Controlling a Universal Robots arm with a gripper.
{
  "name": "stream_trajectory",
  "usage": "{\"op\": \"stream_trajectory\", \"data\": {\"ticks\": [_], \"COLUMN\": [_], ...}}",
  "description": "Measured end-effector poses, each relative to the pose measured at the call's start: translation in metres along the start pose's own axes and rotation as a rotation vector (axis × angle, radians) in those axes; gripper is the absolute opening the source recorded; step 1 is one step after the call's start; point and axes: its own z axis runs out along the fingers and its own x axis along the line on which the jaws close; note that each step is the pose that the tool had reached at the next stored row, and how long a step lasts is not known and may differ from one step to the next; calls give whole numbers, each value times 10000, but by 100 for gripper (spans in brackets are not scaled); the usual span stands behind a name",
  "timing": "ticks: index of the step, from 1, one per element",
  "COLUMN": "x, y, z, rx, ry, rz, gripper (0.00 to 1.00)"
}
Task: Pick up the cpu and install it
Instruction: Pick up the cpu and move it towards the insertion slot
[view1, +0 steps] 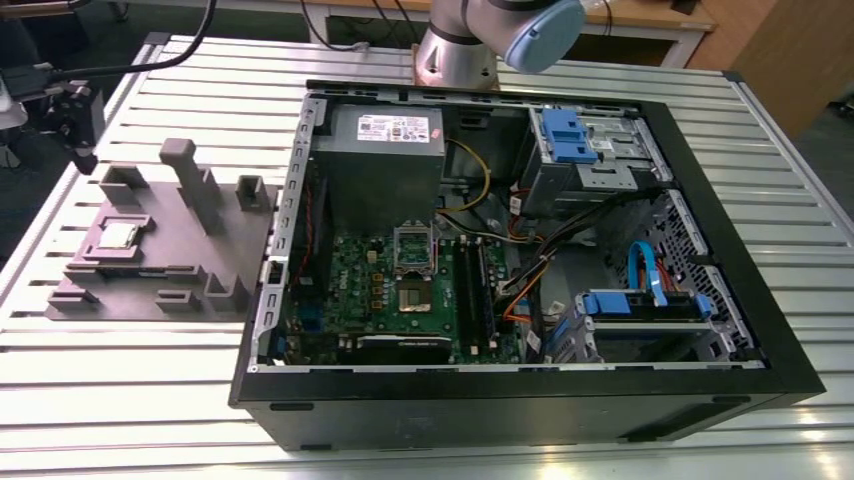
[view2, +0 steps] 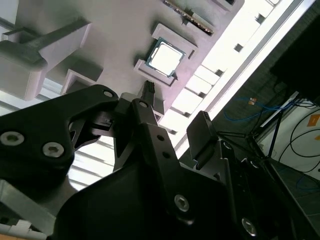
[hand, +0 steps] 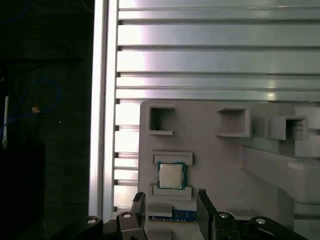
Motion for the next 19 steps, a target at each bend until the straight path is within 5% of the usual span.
{"op": "stream_trajectory", "data": {"ticks": [8, 15, 19], "x": [-5, -7, -3], "y": [-6, -7, -10], "z": [69, 127, 161], "rx": [6, 10, -60], "ry": [-11, -215, -307], "rz": [-104, -201, -305], "gripper": [53, 53, 53]}}
